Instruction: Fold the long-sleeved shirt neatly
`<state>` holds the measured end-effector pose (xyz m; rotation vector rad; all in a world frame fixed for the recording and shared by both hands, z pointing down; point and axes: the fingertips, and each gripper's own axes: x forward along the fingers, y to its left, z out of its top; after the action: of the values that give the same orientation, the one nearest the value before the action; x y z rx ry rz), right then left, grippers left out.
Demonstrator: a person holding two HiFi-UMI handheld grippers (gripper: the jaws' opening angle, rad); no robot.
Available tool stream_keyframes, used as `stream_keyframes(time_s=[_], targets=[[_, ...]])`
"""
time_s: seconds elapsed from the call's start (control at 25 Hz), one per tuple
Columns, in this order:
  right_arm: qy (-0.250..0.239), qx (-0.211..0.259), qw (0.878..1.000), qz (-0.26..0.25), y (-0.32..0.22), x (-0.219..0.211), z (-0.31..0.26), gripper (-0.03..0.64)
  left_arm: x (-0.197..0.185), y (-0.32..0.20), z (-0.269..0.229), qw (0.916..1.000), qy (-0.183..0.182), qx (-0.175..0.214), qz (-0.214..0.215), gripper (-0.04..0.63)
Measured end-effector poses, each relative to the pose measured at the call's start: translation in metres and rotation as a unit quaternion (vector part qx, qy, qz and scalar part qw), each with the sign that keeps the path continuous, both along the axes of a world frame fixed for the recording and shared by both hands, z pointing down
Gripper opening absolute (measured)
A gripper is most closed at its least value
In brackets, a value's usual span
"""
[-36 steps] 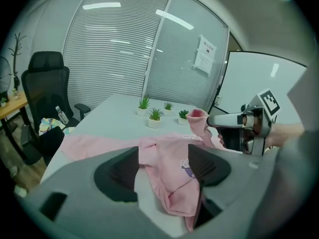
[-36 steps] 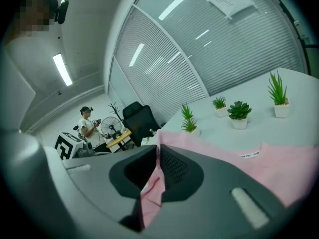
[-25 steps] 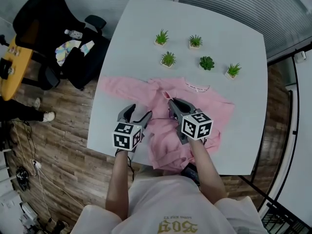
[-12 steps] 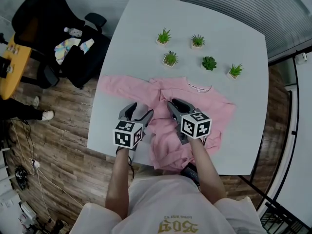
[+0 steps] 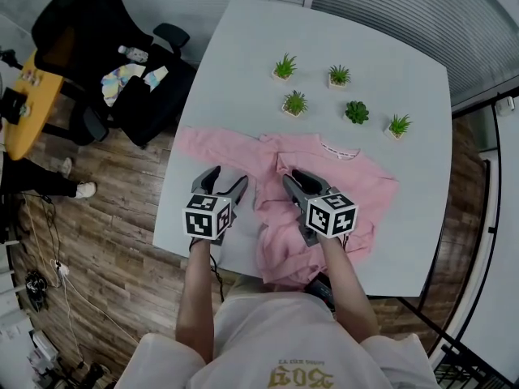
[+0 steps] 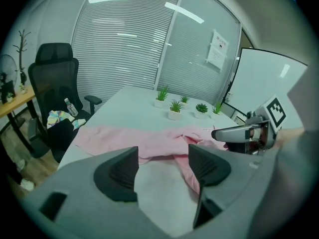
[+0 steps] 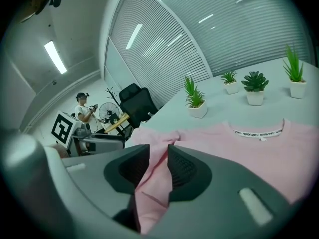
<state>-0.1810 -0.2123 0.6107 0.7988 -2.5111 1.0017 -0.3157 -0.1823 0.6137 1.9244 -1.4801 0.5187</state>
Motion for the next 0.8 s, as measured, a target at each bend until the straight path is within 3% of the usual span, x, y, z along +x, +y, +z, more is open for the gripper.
stream_keyframes(time_s=[0.32,0.8], targets=[[-0.033,-0.009,0.999,0.005,-0.001,-0.02,-0.015,0.117,-0.045,-0.013,0.005,0.9994,-0.026,-0.002,-0.023,0.321],[-0.025,-0.012,0.999,0.024,-0.001,-0.038,-0.014,0.097,-0.133,-0.038,0.031,0.9925,-0.079,-0.041,-0.084,0.287]])
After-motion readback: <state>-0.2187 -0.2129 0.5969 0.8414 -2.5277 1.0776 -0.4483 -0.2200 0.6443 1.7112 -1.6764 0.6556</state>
